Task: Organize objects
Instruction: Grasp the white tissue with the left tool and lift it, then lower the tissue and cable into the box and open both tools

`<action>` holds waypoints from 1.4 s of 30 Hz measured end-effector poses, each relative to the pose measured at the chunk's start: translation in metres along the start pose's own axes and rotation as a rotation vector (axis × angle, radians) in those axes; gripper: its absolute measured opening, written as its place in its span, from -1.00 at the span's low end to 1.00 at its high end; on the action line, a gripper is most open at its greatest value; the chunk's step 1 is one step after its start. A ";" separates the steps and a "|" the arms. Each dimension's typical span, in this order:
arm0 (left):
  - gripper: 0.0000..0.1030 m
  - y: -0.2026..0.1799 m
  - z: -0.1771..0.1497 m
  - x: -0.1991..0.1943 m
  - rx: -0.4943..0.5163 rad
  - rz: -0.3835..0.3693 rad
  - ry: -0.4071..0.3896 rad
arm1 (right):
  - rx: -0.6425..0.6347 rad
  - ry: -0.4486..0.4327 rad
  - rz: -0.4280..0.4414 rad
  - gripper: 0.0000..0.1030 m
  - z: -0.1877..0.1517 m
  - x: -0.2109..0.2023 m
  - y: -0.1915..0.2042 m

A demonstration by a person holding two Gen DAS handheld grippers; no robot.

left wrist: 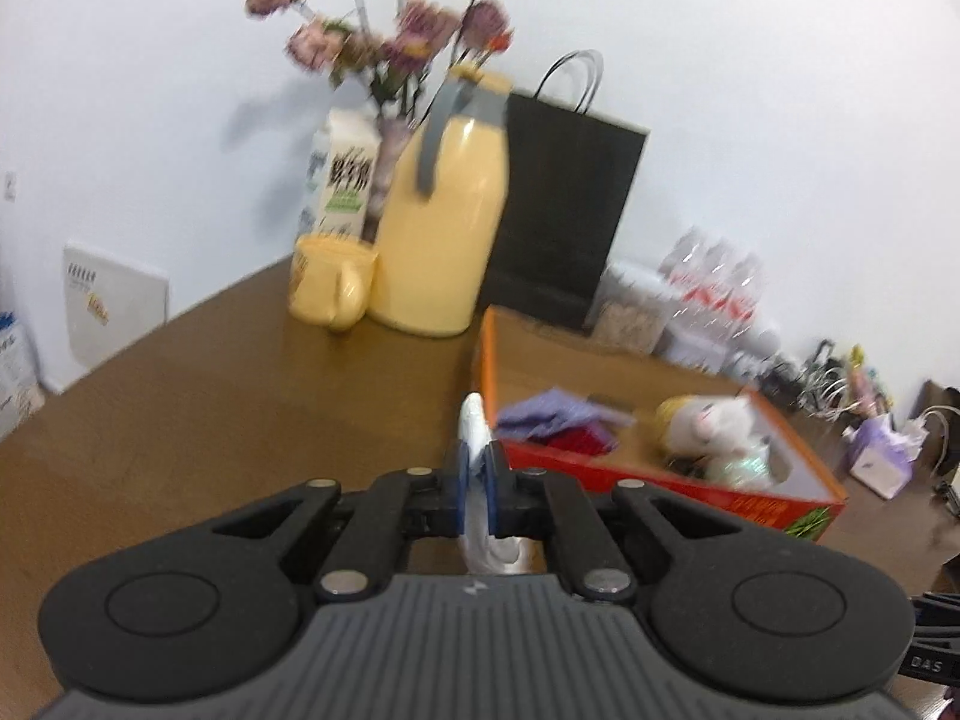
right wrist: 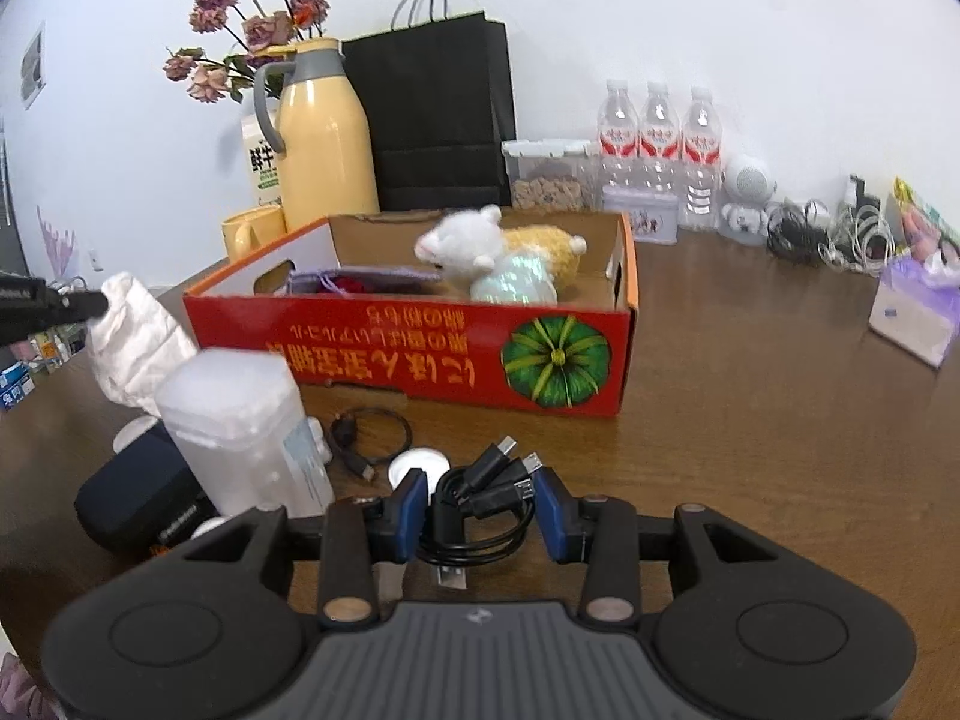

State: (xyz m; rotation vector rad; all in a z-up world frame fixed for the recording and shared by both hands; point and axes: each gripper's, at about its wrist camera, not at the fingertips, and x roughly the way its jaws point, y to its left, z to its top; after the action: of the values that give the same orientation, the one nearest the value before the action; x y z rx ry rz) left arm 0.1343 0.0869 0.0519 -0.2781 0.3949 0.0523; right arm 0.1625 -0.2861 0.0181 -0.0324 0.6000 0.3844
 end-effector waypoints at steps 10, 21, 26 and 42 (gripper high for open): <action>-0.88 -0.031 0.037 -0.009 0.056 -0.110 -0.124 | -0.078 -0.088 0.022 -0.27 0.039 -0.002 0.015; -0.88 -0.067 0.058 0.043 0.010 -0.227 -0.141 | -0.161 -0.185 0.084 -0.27 0.104 0.034 0.040; -0.88 -0.067 0.051 0.088 -0.025 -0.223 -0.083 | -0.147 -0.163 0.125 -0.27 0.121 0.078 0.048; -0.73 -0.064 0.015 0.148 0.120 -0.047 0.110 | -0.118 -0.040 0.101 -0.25 0.100 0.139 0.036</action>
State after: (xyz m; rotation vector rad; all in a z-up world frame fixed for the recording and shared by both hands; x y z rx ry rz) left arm 0.2831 0.0295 0.0245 -0.1723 0.4983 -0.0323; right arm 0.3093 -0.1912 0.0265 -0.1074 0.5404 0.5172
